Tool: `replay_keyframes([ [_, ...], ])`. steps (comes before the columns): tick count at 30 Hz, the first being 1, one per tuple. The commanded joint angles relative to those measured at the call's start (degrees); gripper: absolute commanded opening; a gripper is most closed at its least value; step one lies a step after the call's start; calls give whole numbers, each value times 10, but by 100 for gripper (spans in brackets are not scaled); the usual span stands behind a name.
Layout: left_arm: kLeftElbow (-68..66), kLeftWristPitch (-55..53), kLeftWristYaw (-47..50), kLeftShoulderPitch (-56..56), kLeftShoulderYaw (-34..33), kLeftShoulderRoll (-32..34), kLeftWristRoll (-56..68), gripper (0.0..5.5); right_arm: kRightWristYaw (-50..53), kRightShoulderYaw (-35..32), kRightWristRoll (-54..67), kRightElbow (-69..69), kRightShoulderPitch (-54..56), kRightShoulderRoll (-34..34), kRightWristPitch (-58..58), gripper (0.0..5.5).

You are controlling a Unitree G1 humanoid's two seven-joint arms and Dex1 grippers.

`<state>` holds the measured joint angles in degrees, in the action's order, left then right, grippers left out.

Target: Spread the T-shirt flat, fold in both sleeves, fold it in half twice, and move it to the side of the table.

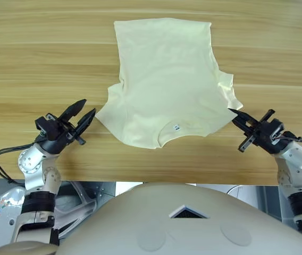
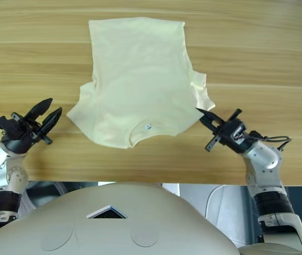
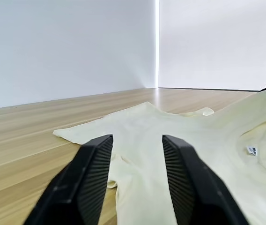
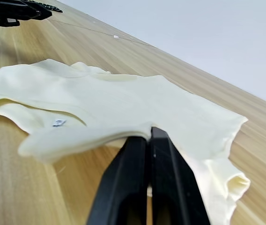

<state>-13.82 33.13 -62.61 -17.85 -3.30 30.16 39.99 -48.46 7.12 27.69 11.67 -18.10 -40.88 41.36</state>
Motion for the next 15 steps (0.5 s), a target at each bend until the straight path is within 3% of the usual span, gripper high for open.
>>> replay_keyframes([
  [1, -37, 2, -6, 2, -7, -11, -52, 257, 26, 4, -130, 61, 12, 11, -1, 0],
  [3, -43, 8, -3, 3, -12, -14, -71, 283, 92, 21, -279, 127, 27, -2, -3, 0],
  [5, -27, 1, -10, 9, -17, -13, -70, 310, 125, 29, -346, 155, 22, 0, 3, 0],
  [7, -29, 2, -9, 19, -17, -14, -81, 344, 141, 30, -369, 159, 17, 2, 19, 0],
  [15, -47, 1, 3, 49, -39, -32, -102, 482, 189, -13, -367, 174, -8, -56, 42, 121],
])
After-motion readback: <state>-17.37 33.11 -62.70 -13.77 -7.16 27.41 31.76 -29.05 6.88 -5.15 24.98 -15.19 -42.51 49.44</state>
